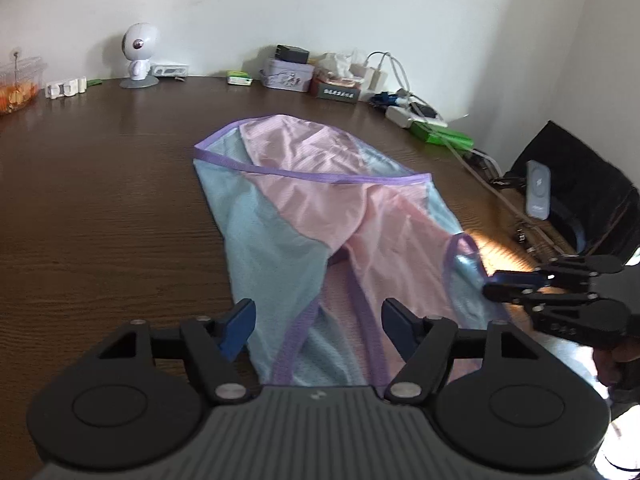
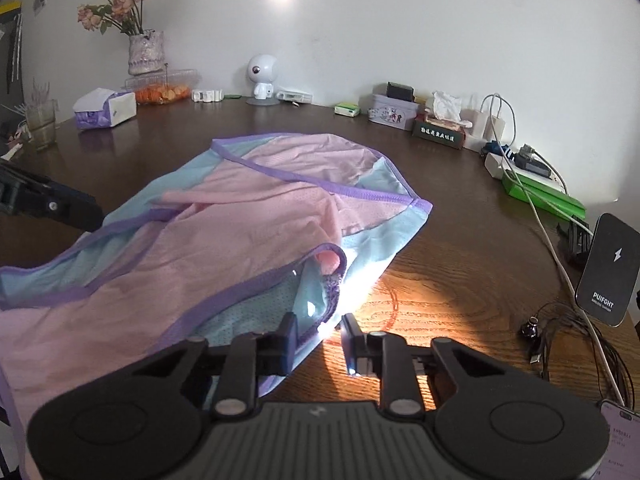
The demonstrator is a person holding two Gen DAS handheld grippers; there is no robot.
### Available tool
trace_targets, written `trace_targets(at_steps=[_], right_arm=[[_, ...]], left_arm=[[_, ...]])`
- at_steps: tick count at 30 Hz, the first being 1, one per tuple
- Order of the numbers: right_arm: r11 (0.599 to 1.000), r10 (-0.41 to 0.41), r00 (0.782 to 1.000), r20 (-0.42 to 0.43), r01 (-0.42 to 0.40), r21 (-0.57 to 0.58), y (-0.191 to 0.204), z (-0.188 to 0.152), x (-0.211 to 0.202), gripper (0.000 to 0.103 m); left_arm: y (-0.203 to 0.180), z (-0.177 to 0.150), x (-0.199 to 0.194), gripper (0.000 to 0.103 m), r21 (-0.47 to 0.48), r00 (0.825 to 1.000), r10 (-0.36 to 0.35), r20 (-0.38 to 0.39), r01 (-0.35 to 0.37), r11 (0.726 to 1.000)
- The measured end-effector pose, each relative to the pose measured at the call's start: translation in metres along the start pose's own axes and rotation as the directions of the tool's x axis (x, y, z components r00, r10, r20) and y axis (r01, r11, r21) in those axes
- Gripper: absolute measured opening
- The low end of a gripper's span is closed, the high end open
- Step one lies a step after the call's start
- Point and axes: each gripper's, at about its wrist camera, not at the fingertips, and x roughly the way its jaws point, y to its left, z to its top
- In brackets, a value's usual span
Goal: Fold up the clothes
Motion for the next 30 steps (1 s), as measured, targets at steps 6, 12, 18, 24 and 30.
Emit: trace_targets(at_steps=[6,12,18,24,30], right_arm=[[1.000,0.000,1.000,-0.027,0.000,-0.009,-0.008,0.003,0.001,0.002],[0.993,-0.106,0.993,-0.050,0.103,-0.050,-0.024,0.014,0.016,0.001],[0.995,-0.096,0.995,-0.036,0.095,-0.012,-0.040,0.029,0.017,0.006],[0.994,0.044,0.999,0.016,-0.045,0.097,-0.089,0.087,0.027,0.028],[0.977,0.055,0.986,-0.155,-0.021,0.213,-0.150,0.135,0.121,0.028]], left_arm=[[0.031,0.002,0.007,0.005,-0.068,0.999,0.026,-0.025,-0.028,0.997],[0.056,-0.003,-0.015,0.003,-0.213,0.998,0.058,0.001,-0.057,0.975],[0.071,0.006,-0.038,0.040,-0.264,0.998,0.040,0.052,-0.025,0.964],[0.087,0.087,0.022,0.062,-0.171,0.995,0.095,0.037,-0.087,0.981],[0.087,0.140,0.114,0.067,-0.065,0.984,0.172,-0.055,-0.175,0.982]])
